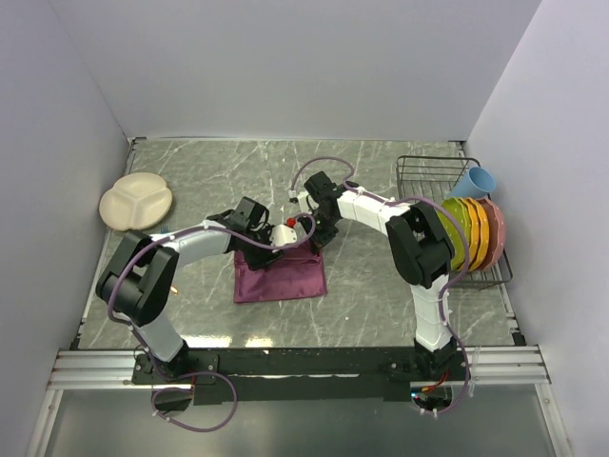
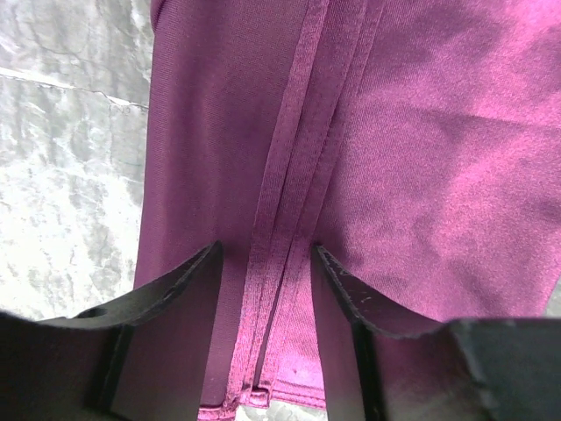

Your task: Fold the napkin into a case and place the utensils inside

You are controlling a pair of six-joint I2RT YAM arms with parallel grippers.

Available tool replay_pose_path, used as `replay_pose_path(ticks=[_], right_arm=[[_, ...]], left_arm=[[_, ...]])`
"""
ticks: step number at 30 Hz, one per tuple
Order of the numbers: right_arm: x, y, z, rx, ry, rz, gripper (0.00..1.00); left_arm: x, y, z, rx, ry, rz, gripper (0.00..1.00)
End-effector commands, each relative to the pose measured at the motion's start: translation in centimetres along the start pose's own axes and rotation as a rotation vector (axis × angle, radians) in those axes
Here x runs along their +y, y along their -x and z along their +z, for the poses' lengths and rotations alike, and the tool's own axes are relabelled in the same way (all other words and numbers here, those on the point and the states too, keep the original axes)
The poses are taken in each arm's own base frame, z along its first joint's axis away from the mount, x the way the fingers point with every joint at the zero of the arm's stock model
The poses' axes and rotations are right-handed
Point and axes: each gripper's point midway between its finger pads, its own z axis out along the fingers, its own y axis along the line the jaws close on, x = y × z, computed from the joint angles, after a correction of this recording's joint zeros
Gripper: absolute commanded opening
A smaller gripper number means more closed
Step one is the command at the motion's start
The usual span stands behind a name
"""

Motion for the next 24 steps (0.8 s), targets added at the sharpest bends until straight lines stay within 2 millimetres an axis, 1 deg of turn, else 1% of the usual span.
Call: replay_pose_path(ticks=[1,11,13,16,17,18,20,24], right_arm=[[-0.6,1.2,-0.2,-0.023,-0.007,-0.006,0.00],[-0.6,1.4,-0.2,-0.025,-0.002,-0.004,0.00],[-0.6,1.5,-0.1,-0.024,-0.003,-0.006,0.00],[-0.8,1.5,-0.2,-0.023,-0.005,-0.003,0.00],[-0.7,1.4,-0.2,-0.020,-0.006,-0.007,0.00],[-0.6,1.6,-0.3,-0.023,-0.006,-0.008,0.00],[-0.6,1.7,-0.6,-0.023,-0.004,-0.005,0.00],[-0.6,2.6,-1.7,-0.040,-0.001,-0.005,0.00]], left_arm=[[1.0,1.9,0.1,-0.040,0.010,0.028,0.49],[1.7,2.8,-0.6,-0.053,0.037,0.039,0.46],[1.7,2.7,-0.6,-0.052,0.037,0.042,0.43],[1.8,2.9,-0.7,-0.057,0.038,0.046,0.35],[1.7,3.0,-0.8,-0.062,0.034,0.045,0.29],[1.6,3.3,-0.9,-0.075,0.027,0.049,0.26],[1.2,3.6,-1.2,-0.082,0.008,0.044,0.21],[0.4,3.8,-1.6,-0.086,-0.035,0.040,0.15]])
